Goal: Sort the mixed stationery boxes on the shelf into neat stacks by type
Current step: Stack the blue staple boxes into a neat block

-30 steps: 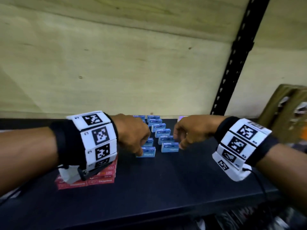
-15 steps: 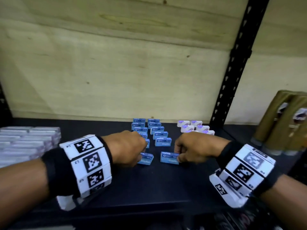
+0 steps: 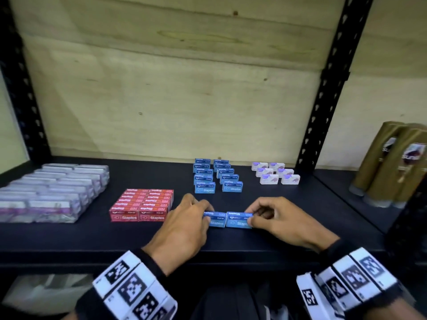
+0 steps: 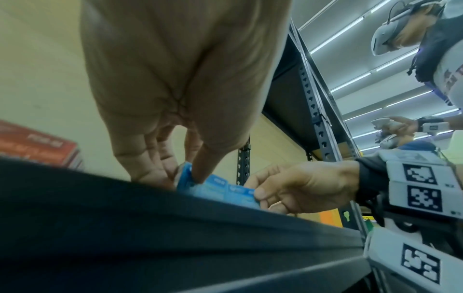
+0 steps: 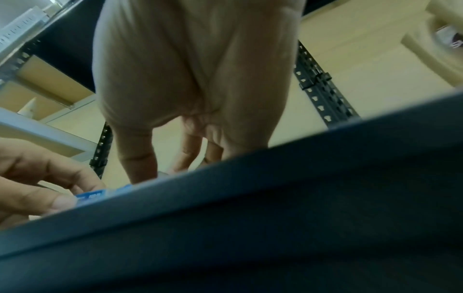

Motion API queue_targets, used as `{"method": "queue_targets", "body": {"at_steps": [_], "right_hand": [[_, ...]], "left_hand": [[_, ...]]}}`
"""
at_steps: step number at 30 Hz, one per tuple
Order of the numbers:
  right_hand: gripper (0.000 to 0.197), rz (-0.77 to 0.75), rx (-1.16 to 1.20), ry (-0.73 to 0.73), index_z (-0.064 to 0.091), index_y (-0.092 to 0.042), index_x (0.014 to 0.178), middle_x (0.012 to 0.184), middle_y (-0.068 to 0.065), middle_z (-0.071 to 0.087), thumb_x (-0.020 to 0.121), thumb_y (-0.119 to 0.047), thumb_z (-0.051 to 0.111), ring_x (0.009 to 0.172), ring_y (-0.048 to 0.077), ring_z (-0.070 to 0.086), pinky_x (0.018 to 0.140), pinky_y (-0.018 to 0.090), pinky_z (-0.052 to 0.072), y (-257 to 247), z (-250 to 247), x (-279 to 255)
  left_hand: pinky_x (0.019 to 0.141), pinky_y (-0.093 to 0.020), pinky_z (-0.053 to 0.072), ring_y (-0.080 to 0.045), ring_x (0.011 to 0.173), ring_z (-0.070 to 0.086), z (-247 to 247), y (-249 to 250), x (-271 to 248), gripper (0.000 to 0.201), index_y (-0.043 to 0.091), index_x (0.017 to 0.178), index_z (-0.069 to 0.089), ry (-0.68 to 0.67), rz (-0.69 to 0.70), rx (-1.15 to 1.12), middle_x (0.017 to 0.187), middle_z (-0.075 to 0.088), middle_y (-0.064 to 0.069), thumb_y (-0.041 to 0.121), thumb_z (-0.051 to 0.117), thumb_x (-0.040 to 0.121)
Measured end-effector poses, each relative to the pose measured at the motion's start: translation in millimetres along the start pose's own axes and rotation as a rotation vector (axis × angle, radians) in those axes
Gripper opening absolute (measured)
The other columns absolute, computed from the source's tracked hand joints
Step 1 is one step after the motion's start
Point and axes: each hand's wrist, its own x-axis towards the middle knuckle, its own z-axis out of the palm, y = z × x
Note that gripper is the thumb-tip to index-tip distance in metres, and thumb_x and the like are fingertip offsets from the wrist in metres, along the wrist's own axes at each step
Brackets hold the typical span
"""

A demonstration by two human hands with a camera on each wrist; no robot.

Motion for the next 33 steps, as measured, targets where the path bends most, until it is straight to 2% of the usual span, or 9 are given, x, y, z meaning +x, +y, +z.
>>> {"method": "queue_targets", "body": {"at_steps": [3, 5, 7, 10, 15, 21, 33], "right_hand": [[0.008, -0.036, 0.070, 0.052, 0.074, -0.021, 0.088, 0.086, 0.010, 0.071, 0.084, -0.013, 0.074, 0.072, 0.009, 0.058, 0.072, 0.025, 0.049, 8, 1, 1], [0.009, -0.047, 0.094, 0.049, 0.075, -0.021, 0.089, 0.088, 0.012, 0.071, 0.085, -0.013, 0.074, 0.074, 0.011, 0.059, 0.077, 0.032, 0.051, 14, 1, 2], [0.009, -0.054, 0.152, 0.040, 0.076, -0.022, 0.091, 0.090, 0.013, 0.072, 0.085, -0.016, 0.076, 0.076, 0.012, 0.060, 0.080, 0.034, 0.051, 20, 2, 2], [0.011, -0.067, 0.222, 0.070, 0.078, -0.026, 0.093, 0.091, 0.011, 0.073, 0.084, -0.021, 0.078, 0.077, 0.010, 0.060, 0.080, 0.030, 0.051, 26, 4, 0], [0.012, -0.070, 0.245, 0.091, 0.077, -0.023, 0.096, 0.091, 0.011, 0.072, 0.084, -0.019, 0.077, 0.076, 0.007, 0.058, 0.075, 0.020, 0.049, 28, 6, -2], [0.012, -0.078, 0.237, 0.075, 0.077, -0.024, 0.098, 0.093, 0.009, 0.073, 0.086, -0.019, 0.075, 0.076, 0.006, 0.059, 0.074, 0.019, 0.049, 28, 7, -2], [0.013, -0.088, 0.212, 0.066, 0.076, -0.024, 0.100, 0.093, 0.009, 0.072, 0.088, -0.020, 0.073, 0.074, 0.004, 0.057, 0.071, 0.016, 0.048, 28, 8, -1]], "left_hand": [[0.093, -0.024, 0.041, -0.010, 0.096, 0.055, 11, -5, 1, 0.022, 0.034, 0.119, 0.056, 0.071, 0.005, -0.072, 0.101, 0.044, 0.010, 0.032, 0.047, 0.099], [0.091, -0.023, 0.042, -0.006, 0.089, 0.054, 17, -8, 2, 0.023, 0.035, 0.120, 0.057, 0.105, 0.012, -0.117, 0.096, 0.047, 0.012, 0.033, 0.049, 0.098], [0.085, -0.018, 0.040, -0.002, 0.082, 0.053, 21, -11, 2, 0.027, 0.034, 0.124, 0.056, 0.135, 0.026, -0.136, 0.092, 0.049, 0.014, 0.033, 0.051, 0.097], [0.074, -0.015, 0.037, 0.003, 0.069, 0.051, 22, -14, 2, 0.030, 0.031, 0.125, 0.056, 0.168, -0.017, -0.206, 0.081, 0.052, 0.016, 0.030, 0.057, 0.095], [0.059, -0.013, 0.035, 0.004, 0.055, 0.049, 22, -19, 1, 0.020, 0.035, 0.112, 0.061, 0.154, -0.044, -0.261, 0.074, 0.062, 0.011, 0.029, 0.059, 0.093], [0.061, -0.016, 0.037, 0.007, 0.052, 0.048, 22, -22, 1, 0.019, 0.036, 0.111, 0.063, 0.140, -0.057, -0.296, 0.078, 0.064, 0.011, 0.030, 0.060, 0.093], [0.057, -0.012, 0.035, 0.010, 0.054, 0.050, 25, -23, 4, 0.019, 0.037, 0.110, 0.063, 0.132, -0.054, -0.304, 0.075, 0.064, 0.011, 0.030, 0.062, 0.092]]}}
